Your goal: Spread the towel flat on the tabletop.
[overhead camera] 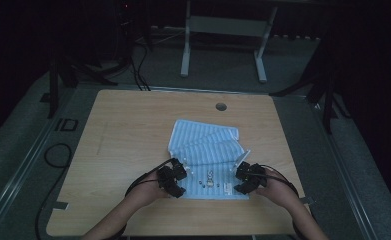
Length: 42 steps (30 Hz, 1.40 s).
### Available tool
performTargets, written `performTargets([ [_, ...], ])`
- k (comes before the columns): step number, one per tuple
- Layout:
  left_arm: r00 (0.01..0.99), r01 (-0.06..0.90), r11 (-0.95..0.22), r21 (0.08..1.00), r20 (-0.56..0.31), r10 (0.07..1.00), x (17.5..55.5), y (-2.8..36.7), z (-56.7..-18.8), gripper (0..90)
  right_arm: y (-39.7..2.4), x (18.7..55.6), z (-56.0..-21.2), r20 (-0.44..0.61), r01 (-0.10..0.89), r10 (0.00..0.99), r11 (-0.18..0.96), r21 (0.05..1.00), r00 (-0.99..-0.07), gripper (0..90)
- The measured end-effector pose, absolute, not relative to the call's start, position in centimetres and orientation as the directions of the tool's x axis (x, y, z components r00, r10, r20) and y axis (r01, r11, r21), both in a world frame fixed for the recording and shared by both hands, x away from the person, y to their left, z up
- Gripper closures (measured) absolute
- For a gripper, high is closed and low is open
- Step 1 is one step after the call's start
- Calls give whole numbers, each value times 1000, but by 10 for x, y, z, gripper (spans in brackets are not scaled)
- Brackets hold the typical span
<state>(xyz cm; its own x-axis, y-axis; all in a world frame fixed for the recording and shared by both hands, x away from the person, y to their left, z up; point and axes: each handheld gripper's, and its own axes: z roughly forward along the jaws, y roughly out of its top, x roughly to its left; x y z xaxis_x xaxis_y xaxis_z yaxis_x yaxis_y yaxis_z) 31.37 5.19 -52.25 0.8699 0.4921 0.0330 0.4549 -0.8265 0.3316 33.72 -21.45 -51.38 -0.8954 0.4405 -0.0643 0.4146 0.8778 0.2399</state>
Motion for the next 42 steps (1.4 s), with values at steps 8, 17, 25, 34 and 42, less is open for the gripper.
performTargets([
  [8,864,474,-814,334,0,503,335,52,-523,602,-215,362,-518,-54,429,449,877,216,-892,646],
  [17,837,517,-799,307,17,547,377,42,-521,858,-194,396,-516,-51,398,404,912,99,-913,861],
  [25,854,485,-787,382,-13,519,340,59,-492,865,-200,366,-498,-85,335,346,934,124,-934,873],
  [34,918,380,-837,393,-49,393,254,63,-475,856,-210,280,-458,-119,210,239,954,214,-964,871],
  [42,940,336,-864,375,-192,282,220,69,-481,720,-211,224,-463,6,131,133,970,203,-991,788],
])
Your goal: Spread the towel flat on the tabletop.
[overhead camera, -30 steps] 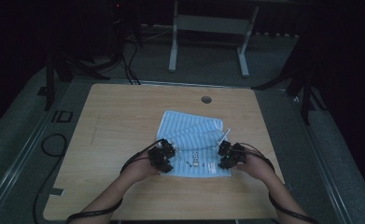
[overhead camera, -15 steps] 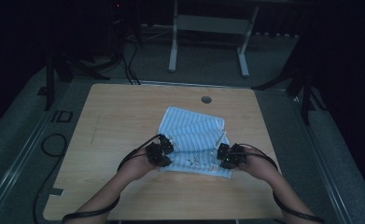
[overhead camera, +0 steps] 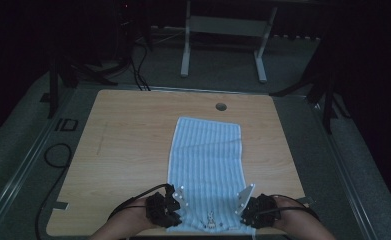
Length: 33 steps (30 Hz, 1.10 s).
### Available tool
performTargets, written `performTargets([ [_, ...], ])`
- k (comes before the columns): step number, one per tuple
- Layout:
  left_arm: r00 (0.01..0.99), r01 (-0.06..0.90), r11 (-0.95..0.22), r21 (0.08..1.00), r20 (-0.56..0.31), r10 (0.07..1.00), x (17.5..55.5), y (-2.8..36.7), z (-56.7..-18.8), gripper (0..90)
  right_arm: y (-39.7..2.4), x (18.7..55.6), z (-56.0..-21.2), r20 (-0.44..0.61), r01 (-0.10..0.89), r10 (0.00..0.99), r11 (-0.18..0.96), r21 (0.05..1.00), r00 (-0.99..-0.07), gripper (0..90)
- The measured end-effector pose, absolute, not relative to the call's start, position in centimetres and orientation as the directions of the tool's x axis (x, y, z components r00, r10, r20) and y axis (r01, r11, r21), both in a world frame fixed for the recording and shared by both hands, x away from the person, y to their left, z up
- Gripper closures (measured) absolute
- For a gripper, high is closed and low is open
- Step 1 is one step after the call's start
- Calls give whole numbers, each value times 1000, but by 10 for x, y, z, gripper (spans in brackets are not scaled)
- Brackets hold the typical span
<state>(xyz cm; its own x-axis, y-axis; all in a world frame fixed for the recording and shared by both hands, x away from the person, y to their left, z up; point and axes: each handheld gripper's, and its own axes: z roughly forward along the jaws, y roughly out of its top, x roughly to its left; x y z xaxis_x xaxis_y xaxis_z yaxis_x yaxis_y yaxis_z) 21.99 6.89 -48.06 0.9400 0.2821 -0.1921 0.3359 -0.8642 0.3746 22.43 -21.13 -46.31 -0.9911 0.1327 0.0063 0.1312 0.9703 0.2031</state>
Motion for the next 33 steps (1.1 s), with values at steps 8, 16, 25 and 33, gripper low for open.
performTargets([
  [8,906,422,-795,435,-185,380,253,83,-477,526,-225,273,-457,-13,264,277,928,264,-961,658],
  [16,905,419,-848,325,-66,421,285,68,-507,491,-216,307,-484,-39,324,345,909,261,-938,591],
  [25,900,431,-841,327,-92,426,292,62,-524,451,-212,323,-516,-41,341,355,919,198,-934,537],
  [33,898,435,-843,316,-86,432,304,59,-523,433,-219,344,-519,-10,365,375,907,211,-927,507],
])
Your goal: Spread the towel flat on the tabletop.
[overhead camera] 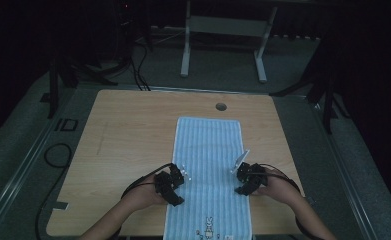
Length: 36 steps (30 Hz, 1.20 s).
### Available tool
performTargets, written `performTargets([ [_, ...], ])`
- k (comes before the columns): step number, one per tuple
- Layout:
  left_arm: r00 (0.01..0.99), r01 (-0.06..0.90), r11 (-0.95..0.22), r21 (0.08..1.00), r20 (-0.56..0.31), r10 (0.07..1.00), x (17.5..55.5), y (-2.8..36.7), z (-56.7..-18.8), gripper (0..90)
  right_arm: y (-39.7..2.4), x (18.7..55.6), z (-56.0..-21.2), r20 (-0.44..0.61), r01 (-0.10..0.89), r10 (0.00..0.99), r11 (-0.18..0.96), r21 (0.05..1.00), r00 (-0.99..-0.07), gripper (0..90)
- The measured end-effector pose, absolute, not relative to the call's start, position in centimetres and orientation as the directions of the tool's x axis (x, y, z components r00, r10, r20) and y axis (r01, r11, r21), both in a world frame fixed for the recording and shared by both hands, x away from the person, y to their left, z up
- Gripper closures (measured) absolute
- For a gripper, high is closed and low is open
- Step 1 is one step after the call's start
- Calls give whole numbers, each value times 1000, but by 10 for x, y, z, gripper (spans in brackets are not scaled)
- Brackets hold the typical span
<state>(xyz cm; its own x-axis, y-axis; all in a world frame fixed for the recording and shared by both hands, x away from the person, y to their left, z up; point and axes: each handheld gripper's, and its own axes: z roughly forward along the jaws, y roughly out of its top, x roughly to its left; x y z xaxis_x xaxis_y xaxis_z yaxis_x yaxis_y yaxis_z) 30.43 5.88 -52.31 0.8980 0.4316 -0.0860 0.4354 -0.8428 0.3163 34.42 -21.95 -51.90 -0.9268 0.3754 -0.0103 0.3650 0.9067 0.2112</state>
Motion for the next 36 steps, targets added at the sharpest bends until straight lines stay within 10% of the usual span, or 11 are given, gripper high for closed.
performTargets([
  [16,892,448,-845,291,-74,447,343,38,-521,424,-221,403,-517,-16,388,391,916,100,-920,487],
  [36,916,388,-871,300,-22,401,302,40,-524,379,-219,345,-518,-8,280,285,947,160,-959,467],
])
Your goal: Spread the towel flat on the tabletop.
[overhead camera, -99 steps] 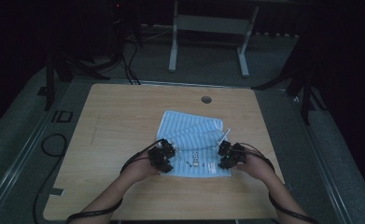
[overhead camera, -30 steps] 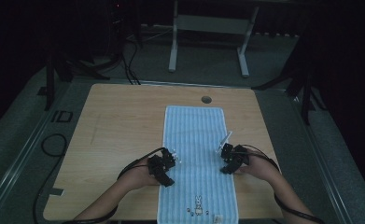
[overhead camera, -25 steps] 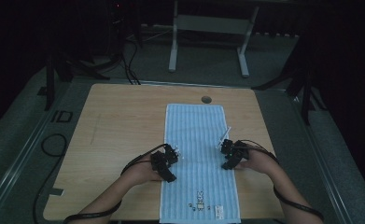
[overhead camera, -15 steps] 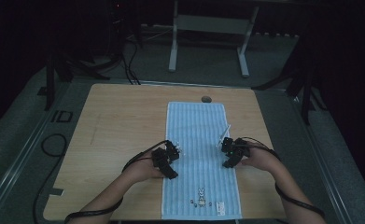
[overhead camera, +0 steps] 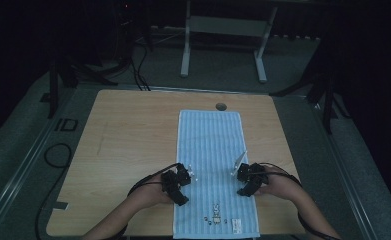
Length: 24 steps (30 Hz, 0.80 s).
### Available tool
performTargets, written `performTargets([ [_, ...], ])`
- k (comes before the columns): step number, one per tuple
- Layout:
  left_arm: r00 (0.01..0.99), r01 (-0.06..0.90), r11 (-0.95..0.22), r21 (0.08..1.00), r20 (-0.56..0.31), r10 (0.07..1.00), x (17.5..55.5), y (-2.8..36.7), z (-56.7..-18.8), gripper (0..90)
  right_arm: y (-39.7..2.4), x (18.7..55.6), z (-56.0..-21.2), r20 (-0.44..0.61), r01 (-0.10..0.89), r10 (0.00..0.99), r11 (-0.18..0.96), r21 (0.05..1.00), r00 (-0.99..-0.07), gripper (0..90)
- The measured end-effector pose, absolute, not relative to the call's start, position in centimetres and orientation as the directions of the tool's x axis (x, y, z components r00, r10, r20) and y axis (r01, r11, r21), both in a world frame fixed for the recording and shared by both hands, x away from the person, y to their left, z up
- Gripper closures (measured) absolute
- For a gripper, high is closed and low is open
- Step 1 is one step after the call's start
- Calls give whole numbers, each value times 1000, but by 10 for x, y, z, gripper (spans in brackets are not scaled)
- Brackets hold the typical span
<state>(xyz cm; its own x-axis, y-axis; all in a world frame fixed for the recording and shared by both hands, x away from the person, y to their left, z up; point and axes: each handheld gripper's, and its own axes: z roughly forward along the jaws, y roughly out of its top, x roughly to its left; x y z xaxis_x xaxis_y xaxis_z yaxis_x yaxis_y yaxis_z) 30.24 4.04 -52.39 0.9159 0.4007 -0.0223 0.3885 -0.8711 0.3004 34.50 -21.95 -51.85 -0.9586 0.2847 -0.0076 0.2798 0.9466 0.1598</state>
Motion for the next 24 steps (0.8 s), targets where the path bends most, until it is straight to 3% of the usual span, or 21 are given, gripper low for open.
performTargets([
  [13,929,361,-892,271,-18,370,291,36,-523,380,-219,332,-519,-5,276,279,950,144,-960,453],
  [24,903,411,-857,310,-12,429,310,57,-507,379,-221,337,-499,-16,257,263,953,158,-965,410],
])
